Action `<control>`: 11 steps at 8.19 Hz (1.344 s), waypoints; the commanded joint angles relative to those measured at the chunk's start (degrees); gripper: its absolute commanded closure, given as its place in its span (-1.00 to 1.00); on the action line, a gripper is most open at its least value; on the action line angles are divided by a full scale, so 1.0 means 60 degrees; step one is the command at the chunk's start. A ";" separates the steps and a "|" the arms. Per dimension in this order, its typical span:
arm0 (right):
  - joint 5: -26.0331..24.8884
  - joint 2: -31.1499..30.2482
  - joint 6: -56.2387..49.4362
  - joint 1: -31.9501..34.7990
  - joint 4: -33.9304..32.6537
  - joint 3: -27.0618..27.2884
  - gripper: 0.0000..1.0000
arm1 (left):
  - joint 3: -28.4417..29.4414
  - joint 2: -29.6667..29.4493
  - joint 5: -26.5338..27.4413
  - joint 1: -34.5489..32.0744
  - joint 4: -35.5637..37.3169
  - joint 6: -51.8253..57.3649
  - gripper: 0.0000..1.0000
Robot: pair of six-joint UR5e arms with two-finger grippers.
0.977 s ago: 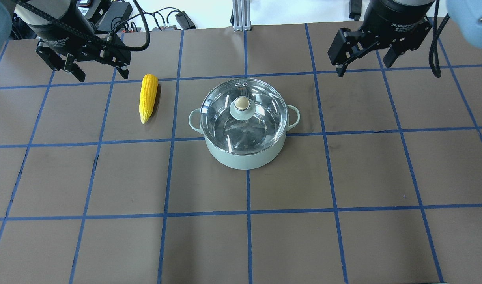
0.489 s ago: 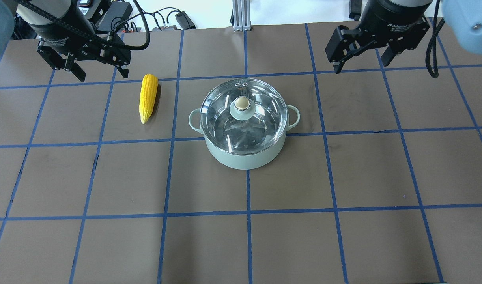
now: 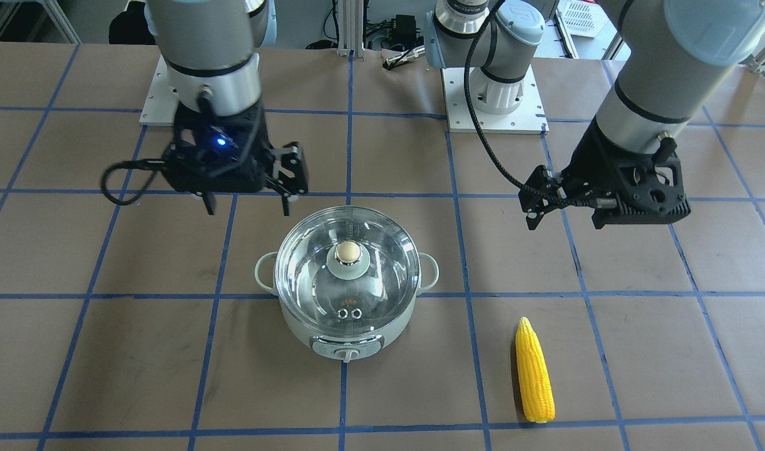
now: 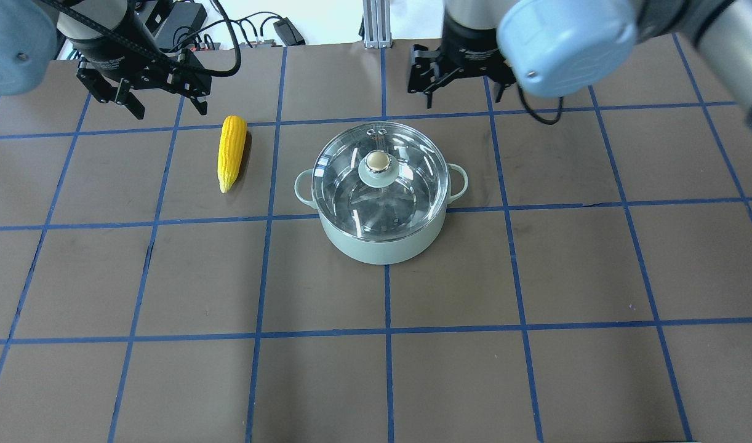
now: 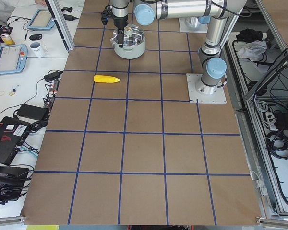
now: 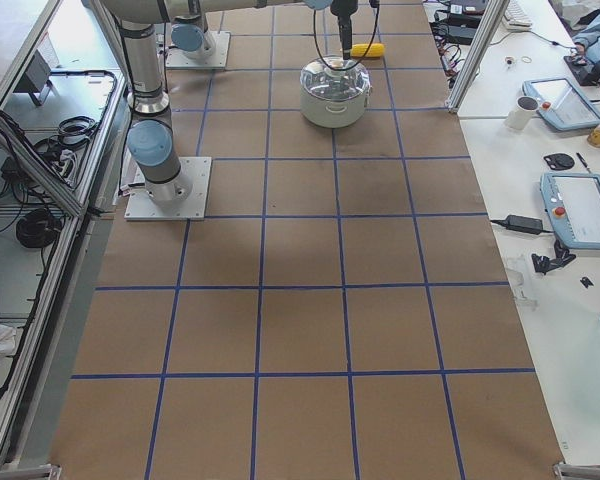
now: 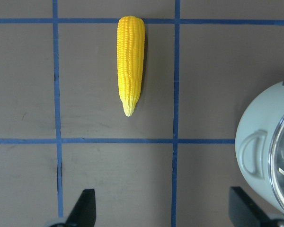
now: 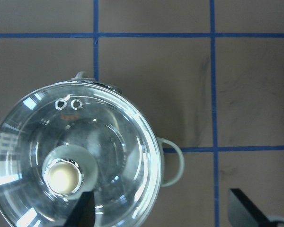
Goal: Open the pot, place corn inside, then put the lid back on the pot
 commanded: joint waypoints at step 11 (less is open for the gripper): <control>0.0154 0.2122 0.2692 0.1586 -0.1792 0.0265 -0.21 | 0.0000 -0.4369 -0.0063 0.0579 0.3912 0.1529 -1.00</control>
